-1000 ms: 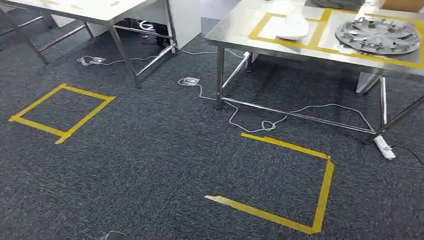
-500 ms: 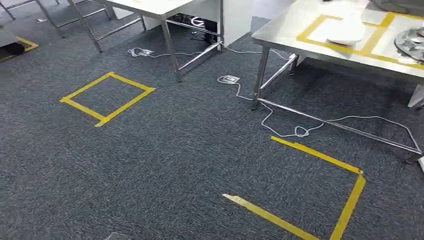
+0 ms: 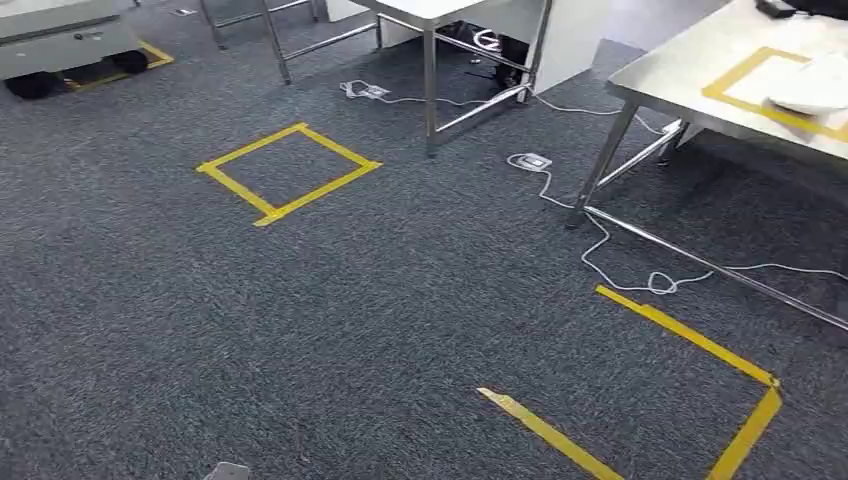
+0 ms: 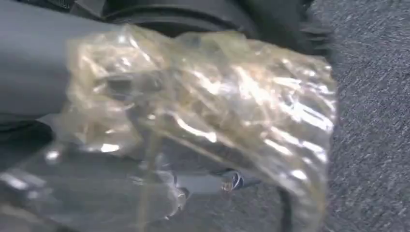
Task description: Take the parts from the cabinet and place them on the table.
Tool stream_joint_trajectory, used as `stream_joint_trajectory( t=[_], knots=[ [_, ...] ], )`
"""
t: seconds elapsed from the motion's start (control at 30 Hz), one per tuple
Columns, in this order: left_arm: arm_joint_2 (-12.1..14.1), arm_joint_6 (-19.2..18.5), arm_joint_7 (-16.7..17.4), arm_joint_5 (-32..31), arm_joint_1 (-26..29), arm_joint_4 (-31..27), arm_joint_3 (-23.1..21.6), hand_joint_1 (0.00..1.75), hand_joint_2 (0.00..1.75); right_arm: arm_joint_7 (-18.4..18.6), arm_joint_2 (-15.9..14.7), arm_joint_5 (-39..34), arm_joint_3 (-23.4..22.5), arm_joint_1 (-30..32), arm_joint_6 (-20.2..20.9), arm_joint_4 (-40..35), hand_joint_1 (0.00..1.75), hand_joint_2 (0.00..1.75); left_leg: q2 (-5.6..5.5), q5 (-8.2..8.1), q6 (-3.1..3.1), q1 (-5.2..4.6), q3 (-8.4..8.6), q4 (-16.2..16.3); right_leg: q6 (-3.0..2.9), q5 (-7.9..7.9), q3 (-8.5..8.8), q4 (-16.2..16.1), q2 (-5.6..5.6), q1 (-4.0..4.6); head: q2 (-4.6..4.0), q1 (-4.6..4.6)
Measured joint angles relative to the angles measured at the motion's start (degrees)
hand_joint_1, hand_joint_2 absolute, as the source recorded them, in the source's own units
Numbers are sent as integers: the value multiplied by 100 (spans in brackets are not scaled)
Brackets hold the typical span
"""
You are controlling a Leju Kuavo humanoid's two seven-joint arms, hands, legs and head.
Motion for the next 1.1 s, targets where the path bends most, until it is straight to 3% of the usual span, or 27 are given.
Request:
stream_joint_trajectory(
  t=[0.03, 0.07, 0.13, 0.17, 0.2, 0.23, 0.27, 0.33, 0.37, 0.4, 0.43, 0.47, 0.5, 0.53, 0.57, 0.67, 0.7, 0.73, 0.77, 0.83, 0.87, 0.9, 0.93, 1.0, 1.03, 1.07, 1.1],
  knots=[
    [-11, 0, 0, 0, -5, 0, 0, 0, 0, 0, 0, -2, 2, -11, 0, -2, 0, 0, -63, 35, -33, -11, -35, 6, -30, -35, 154, -329, 285, 1, 0, -2],
    [-11, 2, 0, 0, -19, 0, 0, 0, 0, -2, 0, -9, 2, -13, 2, -2, 0, 0, -135, 89, -74, -16, -72, 7, -17, 14, 197, -351, 283, -16, 0, -18],
    [-11, 2, 0, 0, -10, 0, 0, 0, 0, 2, 0, -11, 2, -1, 4, -2, 0, 0, -253, 189, -145, 5, -112, -7, -38, 28, 91, -340, 166, 16, 0, -20],
    [-9, 2, 2, 0, 13, 11, 0, 0, 0, 2, 0, -13, 0, 0, 4, -2, 0, 0, -332, 224, -189, 3, -125, -21, -77, 65, 82, -356, 91, 16, 0, -9],
    [7, 7, 2, 0, 21, 17, 0, 0, 0, 2, 7, -13, 0, -8, 2, -4, 0, 0, -201, 153, -187, 18, -162, 40, -137, 131, 49, -382, -29, -21, 0, -4],
    [7, 7, 4, 0, 32, 17, 0, 0, 0, 0, 2, -15, 0, -21, 2, -7, 0, 0, 120, -135, -208, 6, -234, 234, -196, 168, 2, -381, -89, 2, 0, -37],
    [4, 7, 11, 0, 24, 19, 0, 0, 0, 0, 2, -13, 0, -8, 4, -7, 0, 0, 273, -497, -245, 30, -347, 612, -235, 202, -42, -381, -192, 19, 0, -77],
    [-7, 7, 11, 0, -9, 20, 0, 0, 0, 0, 2, -13, 0, 34, 7, -7, 0, 0, 370, -1044, -314, 70, -551, 1483, -229, 263, -132, -372, -410, 49, 0, -79],
    [-7, 7, 11, -2, -10, 17, 0, 0, 0, 0, 2, -13, 0, 39, 7, -7, 0, 0, 380, -1102, -337, 92, -562, 1730, -229, 291, -181, -365, -510, 57, 0, -74],
    [-7, 7, 13, -2, 0, 20, 0, 0, 0, 0, 2, -13, 0, 31, 7, -7, 0, 0, 391, -1007, -356, 111, -457, 1754, -225, 322, -246, -352, -611, 64, 0, -79],
    [-7, 7, 13, -2, 10, 20, 0, 0, 0, 0, 2, -13, 0, 19, 7, -7, 0, 0, 412, -844, -363, 120, -259, 1557, -215, 338, -300, -339, -686, 67, 0, -77],
    [-7, 9, 13, -2, 16, 20, 0, 0, 0, 0, 2, -13, 0, 12, 7, -7, 0, 0, 461, -659, -362, 124, 69, 1133, -202, 356, -343, -325, -764, 67, 0, -81],
    [-7, 15, 13, -9, 12, 20, 0, 0, 0, 0, 2, -13, 0, 6, 7, -7, 0, 0, 595, -525, -350, 124, 493, 544, -185, 368, -343, -316, -833, 67, 0, -81],
    [-7, 28, 13, -13, -3, 17, 0, 0, 0, 0, 2, -13, 0, -2, 7, -7, 0, 0, 874, -592, -335, 111, 826, 66, -160, 383, -307, -304, -896, 82, 0, -81],
    [-4, 33, 17, -15, -23, 17, 0, 0, 0, 0, 4, -13, 0, 5, 7, -7, 0, 0, 939, -652, -282, 46, 950, -196, -132, 407, -355, -275, -959, 90, 0, -87],
    [-4, 46, 55, -11, 13, 20, 0, 0, 0, 2, 4, -13, 0, -45, 7, -7, 0, 0, 807, -643, -157, 9, 832, -210, -32, 466, -338, -281, -1153, 75, 0, -76],
    [-7, 52, 70, -4, 26, 20, 0, 0, 0, 2, 4, -13, 0, -53, 7, -7, 0, 0, 745, -569, -88, 52, 837, -266, 13, 422, -373, -246, -1039, 57, 0, -90],
    [-18, 57, 72, -4, 36, 20, 0, 0, 0, 0, 4, -13, 0, -51, 7, -7, 0, 0, 709, -538, -50, 54, 798, -266, 52, 282, -462, -114, -606, 40, 0, -64],
    [-6, 66, 79, 0, 18, 20, 0, 0, 0, 0, 4, -13, 0, -36, 7, -7, 0, 0, 636, -507, -9, 51, 759, -261, 50, 30, -613, 254, -360, 35, 0, -55],
    [-11, 68, 79, 2, -15, 20, 0, 0, 0, 2, 4, -11, 0, 12, 0, -7, 0, 0, 470, -444, 28, 20, 672, -257, 51, -433, -1053, 1273, -229, 40, 0, -50],
    [-11, 68, 79, 2, -13, 20, 0, 0, 0, 2, 4, -11, 0, 24, -2, -7, 0, 0, 378, -418, 28, 2, 645, -251, 44, -513, -1199, 1603, -221, 41, 0, -42],
    [-13, 66, 81, 2, 2, 20, 0, 0, 0, 4, 4, -11, 0, 31, -2, -7, 0, 0, 299, -402, 27, -10, 633, -249, 34, -446, -1204, 1623, -221, 40, 0, -48],
    [-13, 64, 83, 2, 16, 20, 0, 0, 0, 4, 4, -13, 0, 30, -4, -7, 0, 0, 213, -395, 23, -20, 630, -239, 16, -245, -1065, 1380, -217, 42, 0, -44],
    [-17, 66, 85, 2, 9, 20, 0, 0, 0, 4, 4, -13, 0, 26, -11, -7, 0, 0, 42, -392, 11, -24, 628, -196, -39, 313, -520, 309, -78, 41, 0, -44],
    [-20, 68, 85, 2, 2, 20, 0, 0, 0, 4, 4, -13, 0, 27, -17, -7, 0, 0, -19, -398, 0, -17, 610, -176, -66, 392, -333, -100, 193, 36, 0, -42],
    [-20, 68, 85, 2, -20, 20, 0, 0, 0, 2, 4, -13, 2, 24, -17, -7, 0, 0, -81, -411, -37, -50, 569, -121, -70, 335, -286, -220, 347, 1, 0, -50],
    [-22, 68, 85, 2, -26, 20, 0, 0, 0, 2, 4, -13, 4, 17, -17, -7, 0, 0, -142, -389, -72, -22, 505, -103, -66, 305, -257, -236, 287, 16, 0, -48]
  ],
)
